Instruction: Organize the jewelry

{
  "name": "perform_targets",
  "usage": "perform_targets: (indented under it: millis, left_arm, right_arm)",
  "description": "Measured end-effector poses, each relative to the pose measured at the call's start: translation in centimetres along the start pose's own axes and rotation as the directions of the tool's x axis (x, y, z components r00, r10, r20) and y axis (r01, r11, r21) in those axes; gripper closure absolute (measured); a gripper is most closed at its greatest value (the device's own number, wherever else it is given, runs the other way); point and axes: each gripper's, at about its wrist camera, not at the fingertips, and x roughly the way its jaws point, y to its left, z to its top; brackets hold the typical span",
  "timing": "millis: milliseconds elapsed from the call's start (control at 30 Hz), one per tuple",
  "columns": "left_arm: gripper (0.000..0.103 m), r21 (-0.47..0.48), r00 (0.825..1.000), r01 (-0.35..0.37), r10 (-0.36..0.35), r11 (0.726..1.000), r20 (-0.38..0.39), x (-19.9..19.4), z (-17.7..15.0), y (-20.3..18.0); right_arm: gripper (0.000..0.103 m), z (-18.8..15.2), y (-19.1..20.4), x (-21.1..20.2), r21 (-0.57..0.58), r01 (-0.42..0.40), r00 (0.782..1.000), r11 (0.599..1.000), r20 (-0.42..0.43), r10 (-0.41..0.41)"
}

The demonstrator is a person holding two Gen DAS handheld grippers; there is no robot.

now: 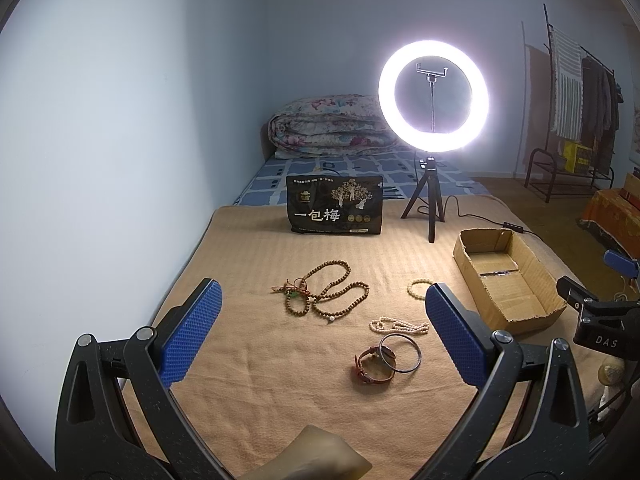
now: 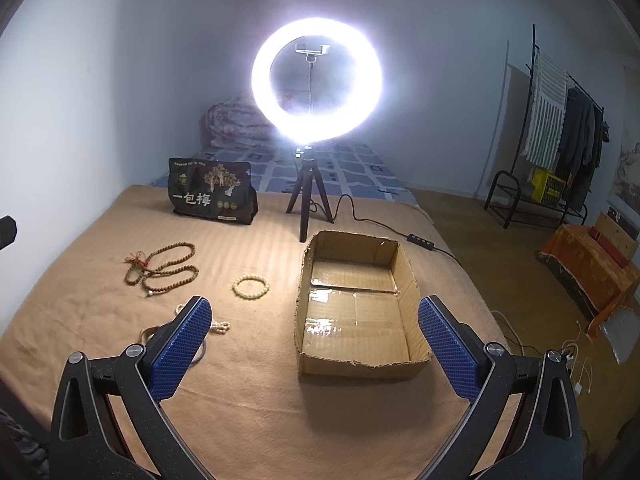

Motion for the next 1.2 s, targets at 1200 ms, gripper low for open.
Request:
perform_targets:
  millis: [1200]
  left_arm:
    - [0.000, -0.004, 0.989, -0.031, 0.030, 1.000, -0.147, 4.1, 3.1, 3.2]
  right_arm:
    - [0.001, -0.4, 2.7, 3.4, -0.054, -0.208, 0.969, 0.977, -0.150, 0.198]
